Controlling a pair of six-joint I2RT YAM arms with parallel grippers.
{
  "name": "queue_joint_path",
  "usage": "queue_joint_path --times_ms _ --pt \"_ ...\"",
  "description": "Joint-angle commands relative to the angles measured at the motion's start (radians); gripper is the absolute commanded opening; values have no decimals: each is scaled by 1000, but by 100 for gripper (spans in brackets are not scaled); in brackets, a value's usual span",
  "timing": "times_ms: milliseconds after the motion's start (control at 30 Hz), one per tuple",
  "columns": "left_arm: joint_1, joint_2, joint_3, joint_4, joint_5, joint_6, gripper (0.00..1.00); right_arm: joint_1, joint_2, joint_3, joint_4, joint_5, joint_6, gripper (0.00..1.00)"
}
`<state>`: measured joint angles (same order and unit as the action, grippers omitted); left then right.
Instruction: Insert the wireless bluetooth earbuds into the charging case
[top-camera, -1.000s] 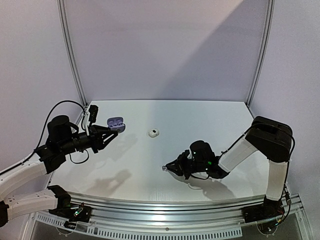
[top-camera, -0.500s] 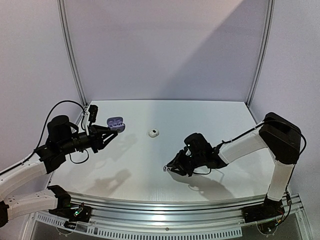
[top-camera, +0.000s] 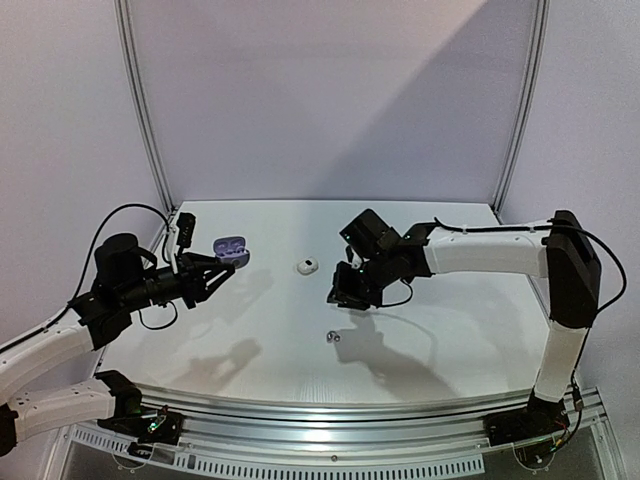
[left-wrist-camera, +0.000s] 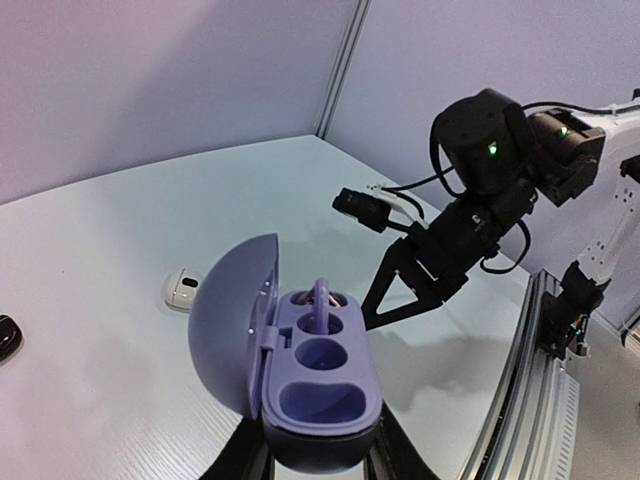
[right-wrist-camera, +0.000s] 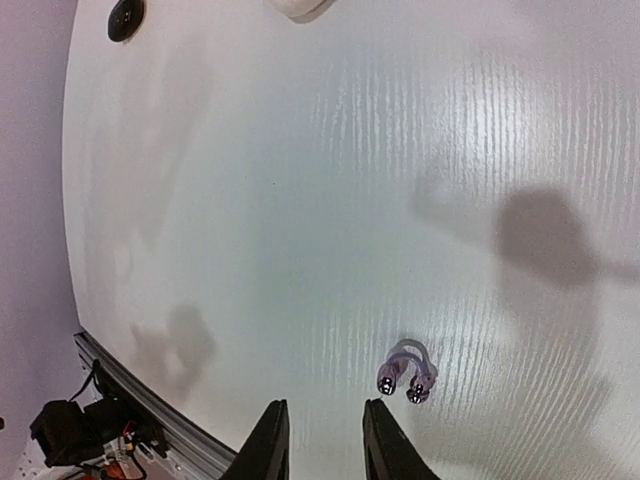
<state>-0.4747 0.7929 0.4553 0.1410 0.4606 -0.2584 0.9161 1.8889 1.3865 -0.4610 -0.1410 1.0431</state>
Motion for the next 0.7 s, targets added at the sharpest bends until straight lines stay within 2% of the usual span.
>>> queue_joint_path --times_ms 0,200,333,667 --pt "11 -16 -9 14 3 4 0 -18 94 83 -199 -17 -209 25" --pt "13 -15 -15 21 6 -6 0 -39 165 176 -281 -75 -367 29" --pt "14 -14 -15 25 6 -10 0 -39 218 222 -309 -102 -465 26" --pt "16 -9 -13 19 3 -7 0 -40 305 286 -362 -154 -533 23"
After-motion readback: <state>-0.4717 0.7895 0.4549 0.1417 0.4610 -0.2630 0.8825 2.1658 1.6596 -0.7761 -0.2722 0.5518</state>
